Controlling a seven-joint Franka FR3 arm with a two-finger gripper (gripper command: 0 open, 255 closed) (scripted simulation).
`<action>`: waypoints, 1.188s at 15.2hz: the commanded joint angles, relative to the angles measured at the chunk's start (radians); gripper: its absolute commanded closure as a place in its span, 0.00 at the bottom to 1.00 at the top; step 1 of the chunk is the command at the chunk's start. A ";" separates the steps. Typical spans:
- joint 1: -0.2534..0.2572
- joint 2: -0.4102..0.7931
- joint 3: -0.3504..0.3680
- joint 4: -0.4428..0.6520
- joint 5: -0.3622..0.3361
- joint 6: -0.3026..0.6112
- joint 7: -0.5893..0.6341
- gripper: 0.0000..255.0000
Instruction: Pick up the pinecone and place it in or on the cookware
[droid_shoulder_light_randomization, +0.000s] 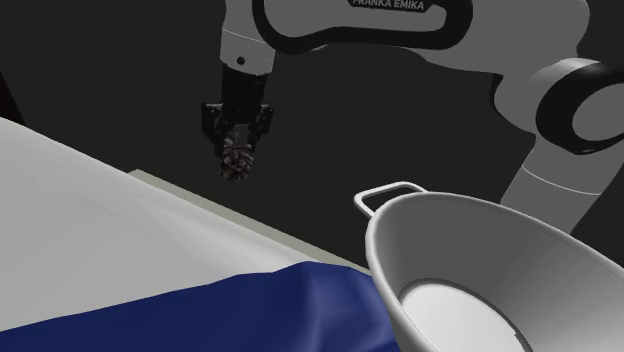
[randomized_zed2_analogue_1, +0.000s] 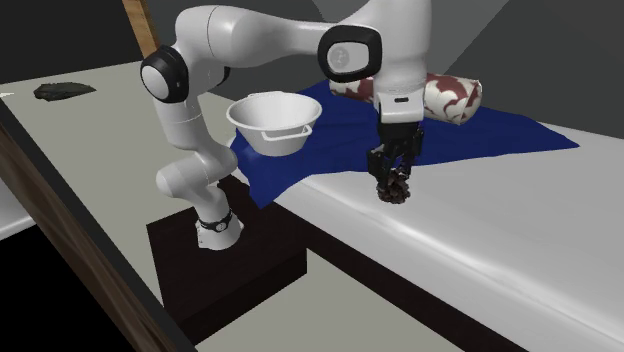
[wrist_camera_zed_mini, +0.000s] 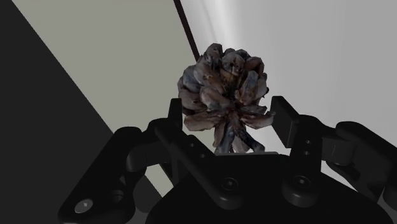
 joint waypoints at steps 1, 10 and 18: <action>0.001 0.009 0.001 0.036 -0.004 -0.029 0.003 1.00; 0.011 0.059 0.009 0.219 -0.028 -0.165 0.019 1.00; 0.035 0.136 0.022 0.429 -0.067 -0.305 0.040 1.00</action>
